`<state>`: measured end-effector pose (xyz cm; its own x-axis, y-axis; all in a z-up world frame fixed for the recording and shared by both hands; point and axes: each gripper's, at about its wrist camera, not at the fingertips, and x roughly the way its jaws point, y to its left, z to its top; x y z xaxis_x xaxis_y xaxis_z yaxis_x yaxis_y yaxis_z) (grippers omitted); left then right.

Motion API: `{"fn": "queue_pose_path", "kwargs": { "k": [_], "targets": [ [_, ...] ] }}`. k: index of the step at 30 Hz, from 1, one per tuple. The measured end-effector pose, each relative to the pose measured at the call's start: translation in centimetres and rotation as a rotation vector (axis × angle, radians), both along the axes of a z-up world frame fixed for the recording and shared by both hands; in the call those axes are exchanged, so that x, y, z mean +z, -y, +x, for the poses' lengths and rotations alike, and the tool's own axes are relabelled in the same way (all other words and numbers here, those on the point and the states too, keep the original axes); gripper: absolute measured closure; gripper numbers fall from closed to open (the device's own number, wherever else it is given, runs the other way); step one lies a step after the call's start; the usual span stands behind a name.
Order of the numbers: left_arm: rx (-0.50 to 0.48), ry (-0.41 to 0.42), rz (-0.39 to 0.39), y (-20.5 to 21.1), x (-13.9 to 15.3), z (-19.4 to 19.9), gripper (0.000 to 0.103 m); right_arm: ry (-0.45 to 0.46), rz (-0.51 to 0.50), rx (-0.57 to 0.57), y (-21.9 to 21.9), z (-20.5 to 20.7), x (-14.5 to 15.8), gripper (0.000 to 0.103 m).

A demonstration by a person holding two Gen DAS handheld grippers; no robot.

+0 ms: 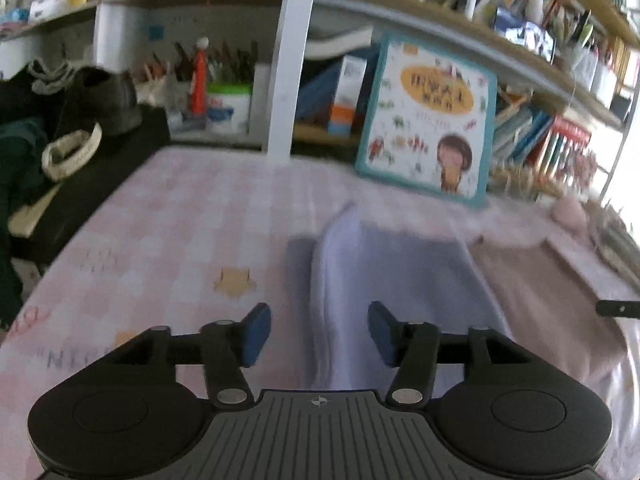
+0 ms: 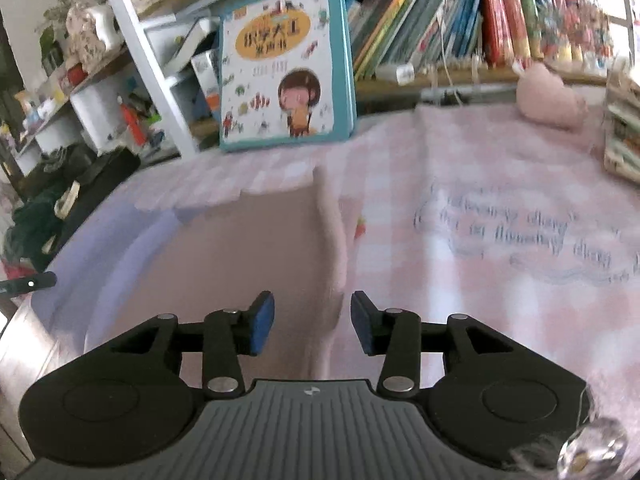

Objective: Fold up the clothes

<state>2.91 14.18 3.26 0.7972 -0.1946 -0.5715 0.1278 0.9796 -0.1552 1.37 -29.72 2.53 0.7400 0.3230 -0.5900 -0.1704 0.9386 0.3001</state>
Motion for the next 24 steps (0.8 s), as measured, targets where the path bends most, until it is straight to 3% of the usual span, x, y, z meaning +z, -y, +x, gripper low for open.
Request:
{"fn": "queue_pose_path", "kwargs": {
  "k": [5,7,8,10,12,16,21,24],
  "targets": [
    [0.001,0.031,0.061,1.5,-0.4,3.4,0.053,0.01,-0.049,-0.027,-0.8,3.2,-0.2,0.066],
    [-0.002,0.026,0.09,2.1,-0.9,4.5,0.063,0.001,-0.073,-0.031,-1.2,4.3,-0.6,0.083],
    [-0.013,0.015,0.102,2.4,-1.2,5.0,0.067,0.001,-0.099,-0.021,-1.6,4.7,-0.8,0.087],
    [-0.041,-0.01,0.124,3.0,-1.8,5.6,0.098,0.012,-0.128,-0.004,-2.0,5.0,-1.0,0.094],
    [-0.053,0.014,0.118,3.1,-1.6,5.0,0.098,0.037,-0.128,-0.004,-2.0,4.8,-0.8,0.095],
    [-0.037,0.079,0.013,1.3,-0.1,3.0,0.098,0.072,-0.051,-0.034,-0.8,4.0,0.0,0.095],
    [0.01,-0.061,-0.025,-0.6,-3.4,4.9,0.096,0.01,-0.075,-0.029,-0.9,4.9,-2.0,0.095],
    [0.023,-0.056,-0.037,-0.7,-3.8,4.9,0.091,0.009,-0.058,-0.042,-0.8,4.8,-1.9,0.095]
  ]
}}
